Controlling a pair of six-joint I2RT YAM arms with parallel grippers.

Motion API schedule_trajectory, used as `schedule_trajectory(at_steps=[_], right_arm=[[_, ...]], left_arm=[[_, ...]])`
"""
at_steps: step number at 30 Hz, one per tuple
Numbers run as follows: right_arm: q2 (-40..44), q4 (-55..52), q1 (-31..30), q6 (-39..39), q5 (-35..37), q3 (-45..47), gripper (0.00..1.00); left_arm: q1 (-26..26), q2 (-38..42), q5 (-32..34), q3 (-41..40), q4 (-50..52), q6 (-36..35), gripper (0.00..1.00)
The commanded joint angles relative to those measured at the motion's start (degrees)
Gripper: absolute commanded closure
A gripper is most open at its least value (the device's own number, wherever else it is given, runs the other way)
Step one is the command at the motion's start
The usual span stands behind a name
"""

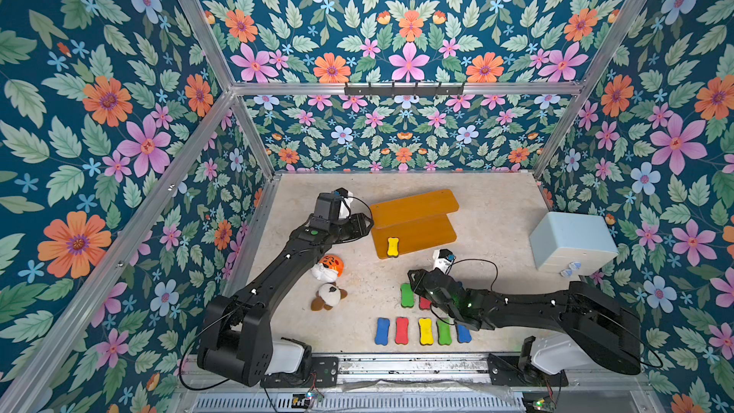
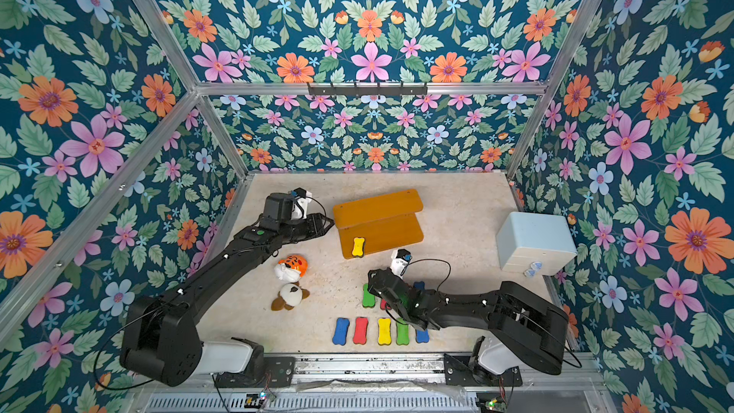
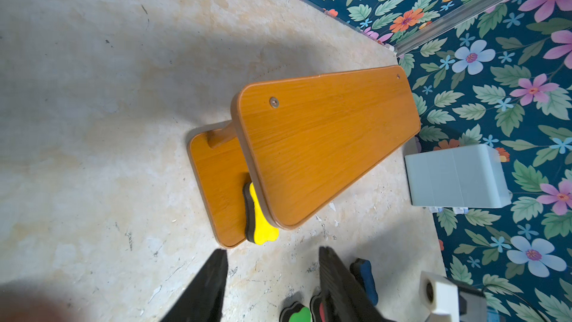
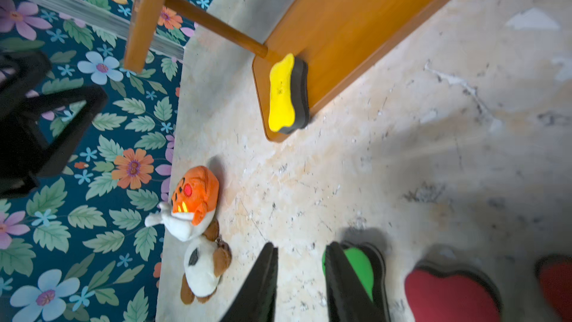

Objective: Remove the whiteboard erasers from the shelf
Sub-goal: Place the whiteboard eraser at the center of the board, then pick up the whiteboard eraser from the shelf.

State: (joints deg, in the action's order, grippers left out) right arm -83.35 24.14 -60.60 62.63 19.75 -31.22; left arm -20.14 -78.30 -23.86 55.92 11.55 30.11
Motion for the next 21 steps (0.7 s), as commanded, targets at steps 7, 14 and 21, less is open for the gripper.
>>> schedule_trajectory(at_steps=[7,14,21], right_arm=[[-5.66,8.69,7.73,-9.31,-7.11,-4.45,0.68],[-13.66,12.37,9.34,-10.73,-9.78,-8.84,0.66],[-19.91,13.89,10.14,-11.12,-11.47,-12.4,0.64]], left_arm=[[0.3,-0.71,1.66,0.39,1.15,-0.2,0.47],[1.24,-1.58,1.53,0.47,1.18,-0.52,0.46],[2.37,-1.77,0.74,0.21,0.78,-0.66,0.45]])
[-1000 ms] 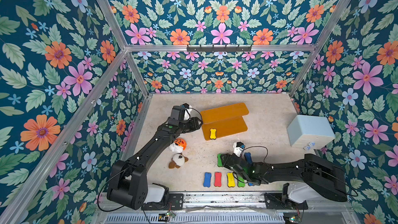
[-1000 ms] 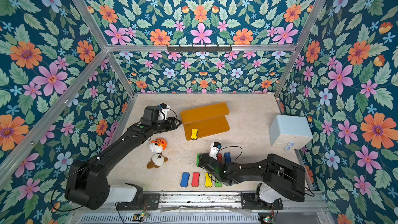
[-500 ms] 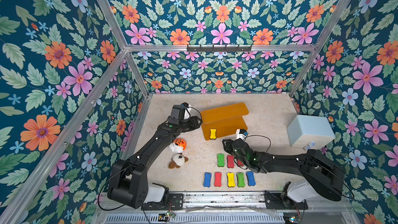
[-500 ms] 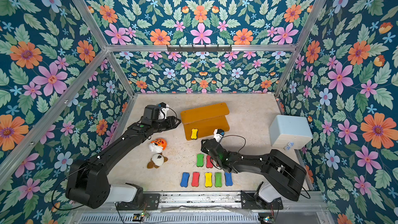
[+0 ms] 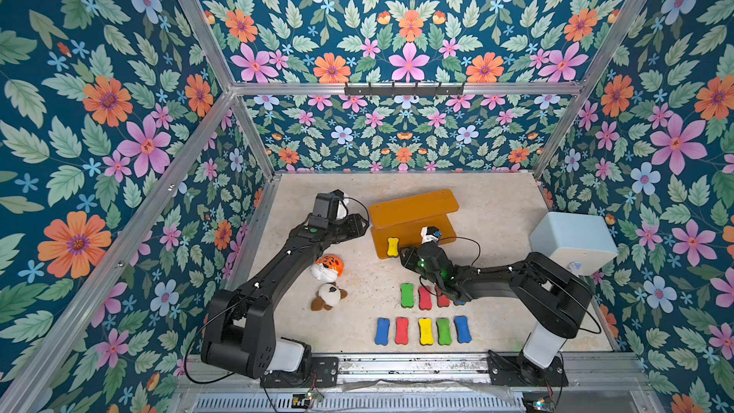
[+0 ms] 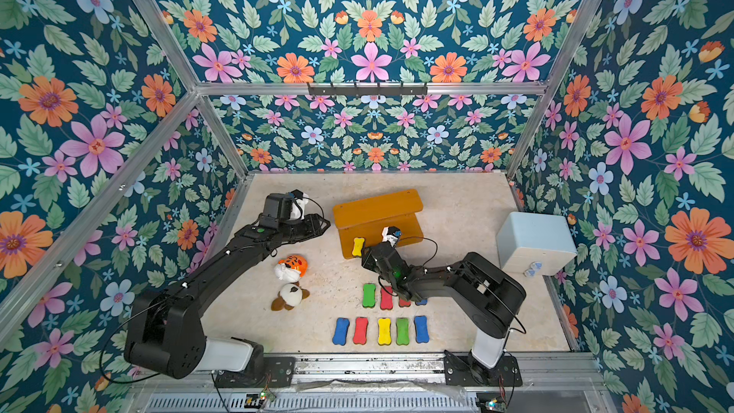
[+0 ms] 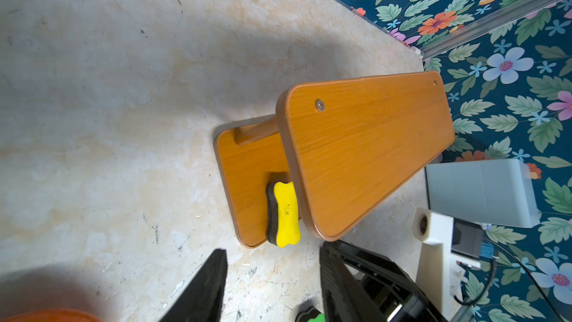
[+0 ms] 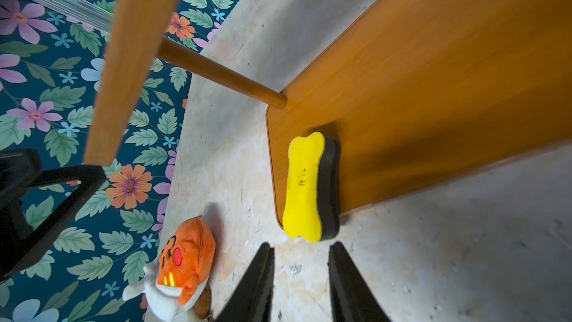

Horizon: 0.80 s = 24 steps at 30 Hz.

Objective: Remove the whiteboard erasers from the shelf
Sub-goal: Pick up the whiteboard eraser from the shelf.

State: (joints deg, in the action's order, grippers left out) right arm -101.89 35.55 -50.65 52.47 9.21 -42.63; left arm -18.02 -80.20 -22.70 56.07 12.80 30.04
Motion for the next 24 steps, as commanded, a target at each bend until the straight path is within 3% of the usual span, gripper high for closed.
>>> schedule_trajectory(at_steps=[1,24], right_arm=[[-1.83,2.63,0.37,-1.04,-1.16,-1.25,0.64],[-8.87,3.91,2.53,-1.27,-3.63,-5.77,0.63]], left_arm=[[0.42,0.04,-0.55,0.06,-0.42,-0.68,0.45],[1.16,0.36,-2.94,-1.43,-1.43,-0.58,0.44]])
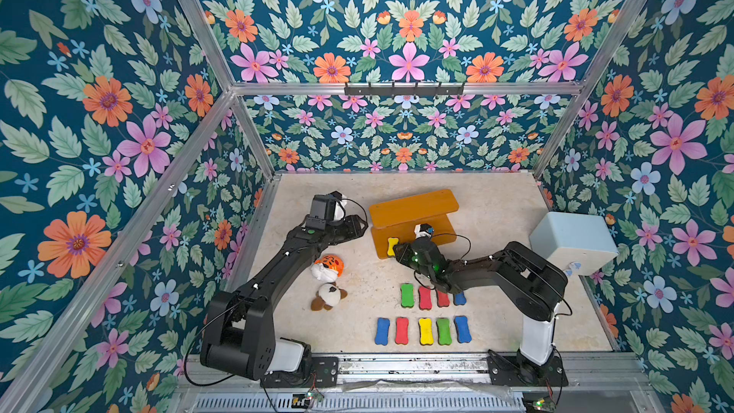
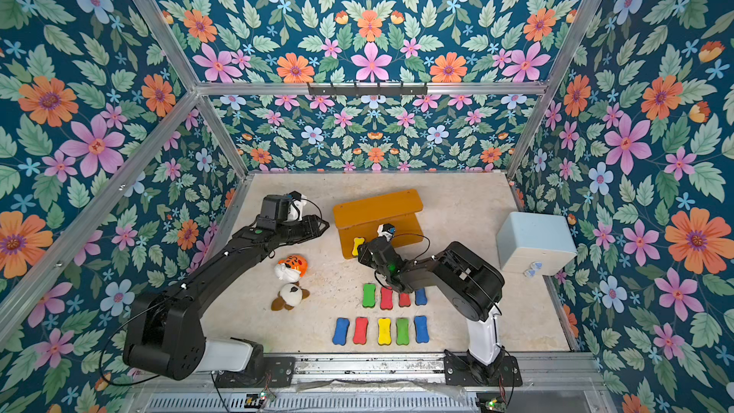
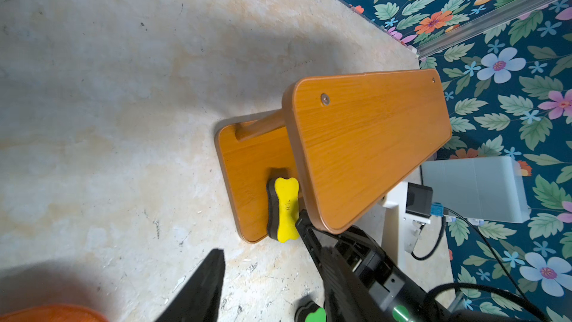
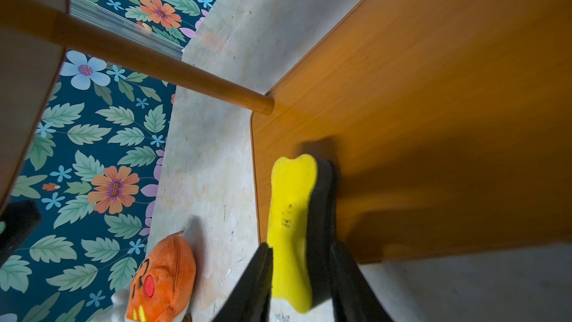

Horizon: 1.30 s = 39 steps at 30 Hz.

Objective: Remove the whiteboard erasers from the shelf
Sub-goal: Pick up the whiteboard eraser from the shelf.

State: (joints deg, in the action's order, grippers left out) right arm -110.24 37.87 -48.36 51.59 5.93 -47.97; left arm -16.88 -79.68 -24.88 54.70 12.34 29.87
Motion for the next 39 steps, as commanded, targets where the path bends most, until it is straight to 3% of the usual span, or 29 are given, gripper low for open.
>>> schedule_trajectory(at_steps=[1,13,26,29,34,39], right_arm=[[-0.8,1.73,0.43,-0.29,-0.52,-0.61,0.63],[-3.45,2.04,2.04,-0.35,-3.11,-1.76,0.68],[-1.41,1.87,2.04,-0.65,-4.13,-0.33,0.99],[-0.55,1.76,1.95,-0.7,-4.35,-0.03,1.0],[2.1,-0.31,0.42,0.29,-1.79,0.66,1.0],[7.2,-5.72,-4.94,4.83,6.99,1.99,1.0]], left_arm=[[0.03,-0.14,-0.77,0.01,-0.93,-0.42,0.44],[0.16,-0.61,-0.87,-0.01,-0.82,-0.47,0.44],[0.22,0.6,2.0,0.33,1.51,-2.01,0.44],[0.26,0.94,2.44,0.3,1.7,-2.09,0.44],[0.2,1.71,3.18,0.34,2.41,-1.61,0.44],[0.19,3.56,3.22,-0.81,3.47,-1.13,0.44]])
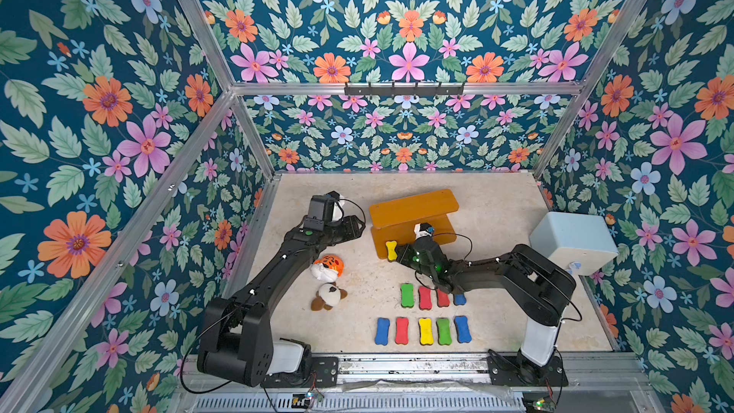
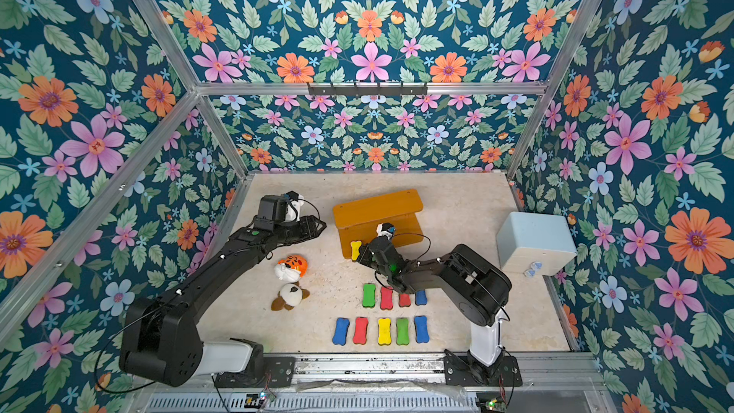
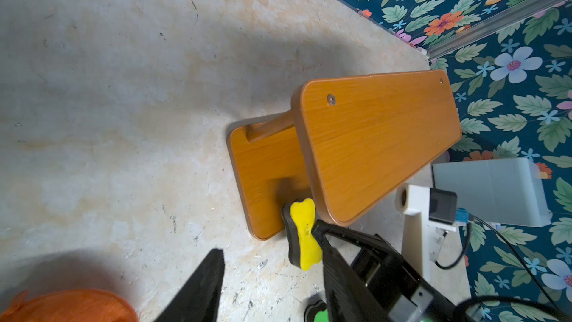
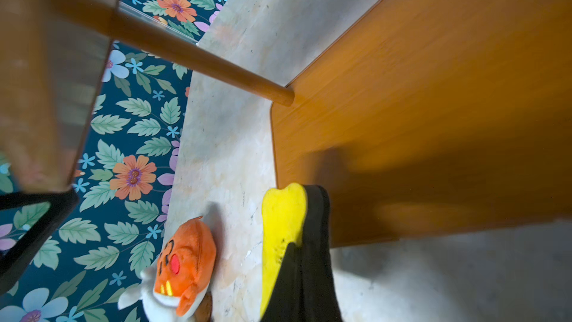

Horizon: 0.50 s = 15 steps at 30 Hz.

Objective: Remove the whiteboard erasers from the shelf
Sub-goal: Pick up the whiteboard eraser from the shelf, then place the whiteboard eraser at the center of the board.

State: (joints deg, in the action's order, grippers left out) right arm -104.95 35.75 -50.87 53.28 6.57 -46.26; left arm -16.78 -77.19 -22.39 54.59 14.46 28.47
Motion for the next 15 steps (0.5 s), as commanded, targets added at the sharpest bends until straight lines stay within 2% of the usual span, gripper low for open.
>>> schedule_trajectory(at_steps=[1,5,8,11,15], right_arm=[[2.75,-4.74,-3.85,4.16,8.34,0.65,1.0],[5.74,-9.04,-11.5,9.88,19.04,2.06,1.0],[7.25,-11.6,-16.12,13.94,24.07,3.08,1.0],[7.57,-14.41,-19.64,18.21,26.92,3.69,1.0],[5.94,-14.04,-21.87,21.62,25.91,4.23,1.0]], left_arm=[[0.12,1.6,0.93,-1.29,1.39,0.41,0.44],[0.09,4.22,1.73,-3.79,1.04,0.42,0.43],[0.15,5.24,1.87,-5.16,0.69,0.12,0.43],[0.09,5.77,2.77,-5.41,0.95,-0.49,0.43],[0.13,6.65,3.04,-5.59,0.98,-0.87,0.43]])
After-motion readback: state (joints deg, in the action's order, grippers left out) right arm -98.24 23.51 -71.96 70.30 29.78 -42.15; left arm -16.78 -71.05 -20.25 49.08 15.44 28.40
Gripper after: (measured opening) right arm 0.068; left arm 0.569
